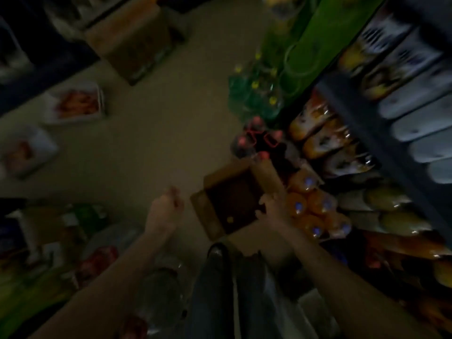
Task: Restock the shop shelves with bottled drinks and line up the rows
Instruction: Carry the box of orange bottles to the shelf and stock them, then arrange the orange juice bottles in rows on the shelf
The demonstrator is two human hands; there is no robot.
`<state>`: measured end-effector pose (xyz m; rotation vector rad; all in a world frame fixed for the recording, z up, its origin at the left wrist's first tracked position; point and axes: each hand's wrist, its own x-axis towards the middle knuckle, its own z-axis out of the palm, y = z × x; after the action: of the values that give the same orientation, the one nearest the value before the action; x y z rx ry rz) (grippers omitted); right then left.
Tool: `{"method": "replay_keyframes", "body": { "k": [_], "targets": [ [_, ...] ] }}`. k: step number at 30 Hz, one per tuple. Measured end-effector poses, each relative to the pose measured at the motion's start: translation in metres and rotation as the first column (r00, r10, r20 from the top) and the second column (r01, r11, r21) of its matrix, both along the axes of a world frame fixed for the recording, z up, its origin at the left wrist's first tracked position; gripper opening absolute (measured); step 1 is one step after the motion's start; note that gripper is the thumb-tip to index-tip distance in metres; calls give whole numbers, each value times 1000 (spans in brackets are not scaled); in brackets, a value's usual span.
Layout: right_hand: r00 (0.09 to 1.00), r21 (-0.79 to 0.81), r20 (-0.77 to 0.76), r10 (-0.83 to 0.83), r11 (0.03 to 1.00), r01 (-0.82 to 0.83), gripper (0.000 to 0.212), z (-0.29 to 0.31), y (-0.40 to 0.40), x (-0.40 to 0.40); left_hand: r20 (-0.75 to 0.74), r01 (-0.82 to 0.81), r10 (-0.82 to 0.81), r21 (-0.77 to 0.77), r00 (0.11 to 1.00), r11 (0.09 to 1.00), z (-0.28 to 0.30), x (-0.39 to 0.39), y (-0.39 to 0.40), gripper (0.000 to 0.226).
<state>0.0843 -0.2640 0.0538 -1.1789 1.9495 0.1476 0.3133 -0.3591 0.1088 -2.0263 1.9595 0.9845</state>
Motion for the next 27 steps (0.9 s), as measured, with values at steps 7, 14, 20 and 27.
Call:
{"method": "replay_keyframes", "body": {
  "k": [7, 14, 20, 27],
  "targets": [
    [973, 149, 233, 4, 988, -40, 46, -205, -10, 42, -214, 354, -360, -67, 908, 933, -166, -31, -8, 27],
    [937, 139, 163, 310, 933, -333, 36, -339, -14, 76, -273, 501, -542, -208, 795, 840, -265, -26, 2, 29],
    [945, 61, 163, 282, 954, -295, 35, -263, -28, 42, -266, 457, -493, -189, 828, 869, -229, -18, 12, 29],
    [894, -134, 72, 443, 892, -432, 23, 26, -89, -30, -266, 614, -577, 81, 772, 785, -52, -73, -26, 73]
  ]
}}
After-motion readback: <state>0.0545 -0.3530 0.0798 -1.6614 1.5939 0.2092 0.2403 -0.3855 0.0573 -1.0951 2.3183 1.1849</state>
